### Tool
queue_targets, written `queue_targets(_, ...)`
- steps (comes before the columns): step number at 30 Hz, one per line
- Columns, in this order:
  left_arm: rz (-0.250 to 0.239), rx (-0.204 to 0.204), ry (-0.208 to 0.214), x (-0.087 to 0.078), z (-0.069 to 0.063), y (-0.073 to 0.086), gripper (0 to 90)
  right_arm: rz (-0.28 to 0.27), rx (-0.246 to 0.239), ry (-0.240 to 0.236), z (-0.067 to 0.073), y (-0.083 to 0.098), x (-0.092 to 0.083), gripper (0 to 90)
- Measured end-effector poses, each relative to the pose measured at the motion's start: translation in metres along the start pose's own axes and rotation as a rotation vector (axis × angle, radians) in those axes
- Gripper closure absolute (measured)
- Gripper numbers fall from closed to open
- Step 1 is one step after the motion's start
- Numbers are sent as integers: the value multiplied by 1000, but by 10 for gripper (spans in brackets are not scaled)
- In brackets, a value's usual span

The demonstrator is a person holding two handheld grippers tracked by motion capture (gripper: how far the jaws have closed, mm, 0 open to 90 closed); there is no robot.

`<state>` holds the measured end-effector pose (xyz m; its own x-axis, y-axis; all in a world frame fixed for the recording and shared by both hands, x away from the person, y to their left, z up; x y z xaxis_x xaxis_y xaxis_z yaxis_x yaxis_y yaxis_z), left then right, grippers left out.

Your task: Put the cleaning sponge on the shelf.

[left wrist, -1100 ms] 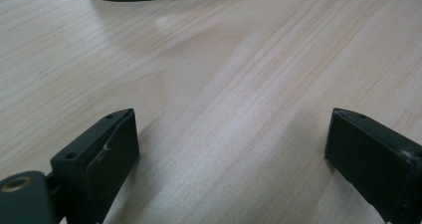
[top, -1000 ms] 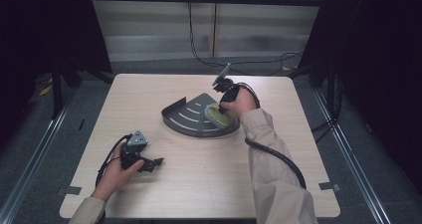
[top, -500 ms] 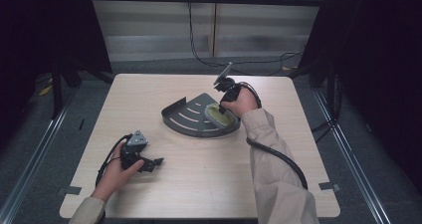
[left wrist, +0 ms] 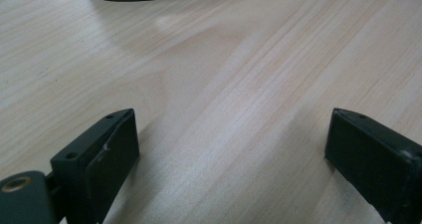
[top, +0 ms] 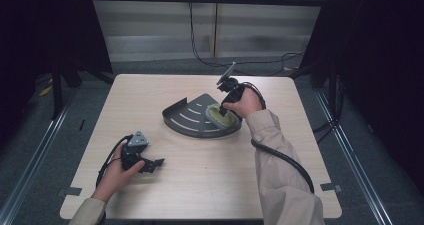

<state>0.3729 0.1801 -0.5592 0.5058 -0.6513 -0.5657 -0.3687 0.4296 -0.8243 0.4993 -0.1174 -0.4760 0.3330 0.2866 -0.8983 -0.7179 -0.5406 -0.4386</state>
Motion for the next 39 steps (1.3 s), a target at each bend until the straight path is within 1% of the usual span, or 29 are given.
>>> queue_targets(6, 1, 1, 1, 0, 0, 0, 63, 6, -18, -3, 2, 4, -6, 328)
queue_targets(13, 0, 0, -3, 0, 0, 0, 63, 25, -41, -23, 7, 13, -12, 295)
queue_targets(20, 0, 0, -4, 0, 0, 0, 63, 33, -41, -30, 8, 19, -17, 264)
queue_targets(21, 0, 0, -3, 0, 0, 0, 63, 35, -55, -36, 8, 22, -19, 251)
queue_targets(22, 0, 0, -3, 0, 0, 0, 63, 41, -44, -36, 10, 23, -20, 246)
queue_targets(24, 2, 1, -4, 0, 0, 0, 62, 43, -52, -35, 9, 25, -21, 242)
queue_targets(30, 1, 1, -4, 0, 0, 0, 62, 46, -48, -38, 10, 32, -26, 232)
queue_targets(31, 2, 2, -4, 0, 0, 0, 62, 40, -47, -42, 10, 33, -27, 231)
queue_targets(32, 0, 1, -3, 0, 0, 0, 62, 40, -53, -40, 9, 35, -28, 230)
queue_targets(33, 2, 1, -5, 0, 0, 0, 63, 40, -44, -42, 9, 37, -31, 223)
queue_targets(34, 0, 0, -3, 0, 0, 0, 63, 39, -51, -46, 8, 39, -32, 218)
queue_targets(35, 0, 1, -3, 0, 0, 0, 62, 42, -41, -49, 9, 41, -34, 210)
queue_targets(39, 0, 0, -4, 0, 0, 0, 62, 47, -46, -49, 6, 49, -38, 204)
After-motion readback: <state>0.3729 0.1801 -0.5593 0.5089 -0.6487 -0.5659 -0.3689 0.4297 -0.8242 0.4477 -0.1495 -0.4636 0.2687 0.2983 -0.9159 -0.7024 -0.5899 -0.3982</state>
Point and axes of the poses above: each handheld gripper's, and its own axes: x roughly forward along the jaws, y roughly out of its underside, z roughly to its left, the point moved 7 cm from there along x, roughly forward along the jaws, and after that the axes turned 10 degrees about -z, right-handed, at the moved point
